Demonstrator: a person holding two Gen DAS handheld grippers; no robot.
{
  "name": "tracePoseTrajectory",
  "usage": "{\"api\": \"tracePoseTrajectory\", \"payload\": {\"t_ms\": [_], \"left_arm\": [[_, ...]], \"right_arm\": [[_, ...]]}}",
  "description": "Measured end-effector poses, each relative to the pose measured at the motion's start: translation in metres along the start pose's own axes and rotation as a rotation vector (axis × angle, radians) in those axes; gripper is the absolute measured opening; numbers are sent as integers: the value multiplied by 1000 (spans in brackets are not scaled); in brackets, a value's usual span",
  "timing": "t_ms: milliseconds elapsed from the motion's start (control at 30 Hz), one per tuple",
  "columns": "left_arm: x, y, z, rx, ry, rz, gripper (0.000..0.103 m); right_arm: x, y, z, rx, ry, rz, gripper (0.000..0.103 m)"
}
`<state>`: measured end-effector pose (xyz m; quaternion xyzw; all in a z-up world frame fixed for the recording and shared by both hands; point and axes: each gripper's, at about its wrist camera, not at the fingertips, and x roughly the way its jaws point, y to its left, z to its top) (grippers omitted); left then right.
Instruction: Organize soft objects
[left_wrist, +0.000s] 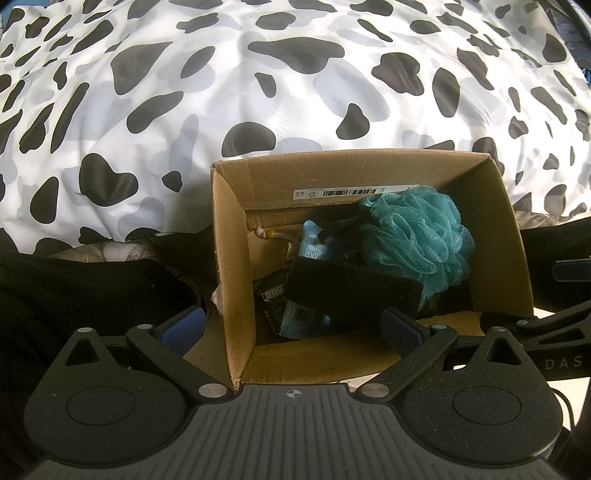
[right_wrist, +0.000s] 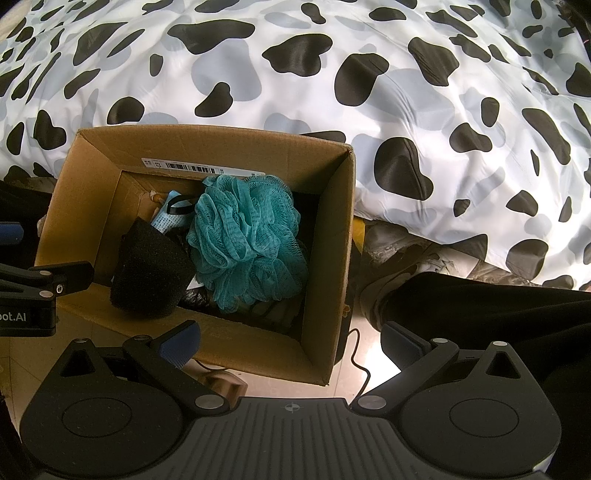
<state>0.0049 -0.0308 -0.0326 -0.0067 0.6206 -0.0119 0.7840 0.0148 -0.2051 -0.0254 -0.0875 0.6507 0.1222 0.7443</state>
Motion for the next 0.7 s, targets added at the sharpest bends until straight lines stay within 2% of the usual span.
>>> {"api": "tracePoseTrajectory", "payload": {"t_ms": [700], "left_arm": [[1, 0, 0, 0, -1, 2, 103]], "right_arm": [[1, 0, 0, 0, 1, 0, 103]]}}
